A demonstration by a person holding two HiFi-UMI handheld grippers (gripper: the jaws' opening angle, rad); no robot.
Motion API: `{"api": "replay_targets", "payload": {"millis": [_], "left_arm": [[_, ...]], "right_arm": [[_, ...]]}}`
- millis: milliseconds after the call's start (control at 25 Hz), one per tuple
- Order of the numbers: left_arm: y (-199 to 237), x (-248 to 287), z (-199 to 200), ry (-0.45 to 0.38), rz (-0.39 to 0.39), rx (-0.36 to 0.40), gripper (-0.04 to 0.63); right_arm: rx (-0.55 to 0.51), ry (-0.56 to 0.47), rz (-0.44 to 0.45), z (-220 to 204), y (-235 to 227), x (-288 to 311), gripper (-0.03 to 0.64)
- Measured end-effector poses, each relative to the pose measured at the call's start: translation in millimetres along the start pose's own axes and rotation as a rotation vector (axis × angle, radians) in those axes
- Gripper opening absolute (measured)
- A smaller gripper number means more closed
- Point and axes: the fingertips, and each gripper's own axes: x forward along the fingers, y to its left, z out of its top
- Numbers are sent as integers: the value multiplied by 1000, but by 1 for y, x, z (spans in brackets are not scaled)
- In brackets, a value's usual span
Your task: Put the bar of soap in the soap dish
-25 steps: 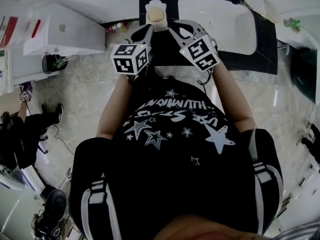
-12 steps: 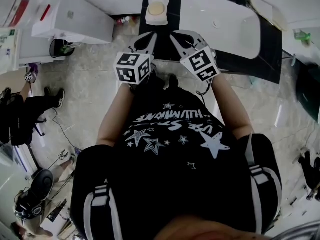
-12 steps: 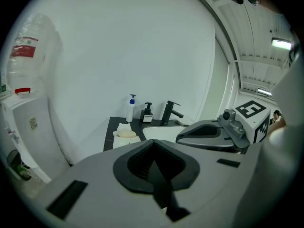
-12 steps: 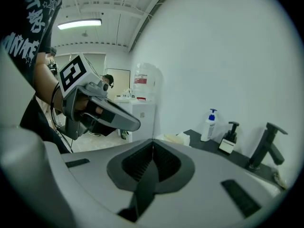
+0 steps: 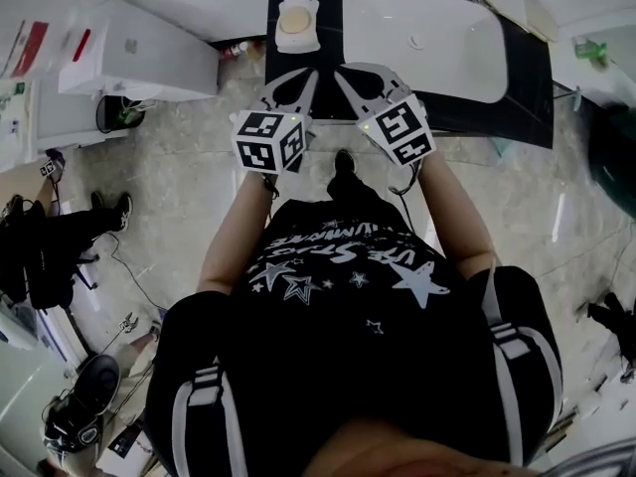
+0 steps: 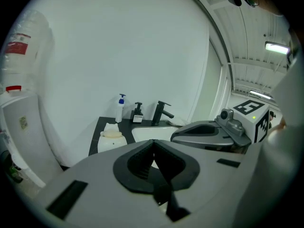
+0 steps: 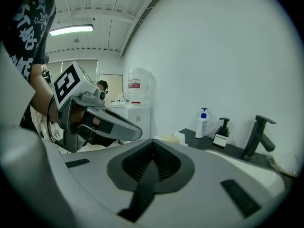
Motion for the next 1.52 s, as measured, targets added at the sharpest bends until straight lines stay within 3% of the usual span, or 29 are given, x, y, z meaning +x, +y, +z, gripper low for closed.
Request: {"api": "replay_targets", "payload": {"millis": [360, 1000, 1520], "left_arm": [[7, -66, -27, -40, 1, -44, 12], [-15, -188, -53, -111, -58, -19, 12], [-36, -258, -64, -148, -121, 0, 12]], "right_arm": [[-23, 17, -29, 5, 65, -5, 8], [-55, -8, -122, 25, 185, -49, 8], [-31, -5, -234, 28, 243, -94, 8]]}}
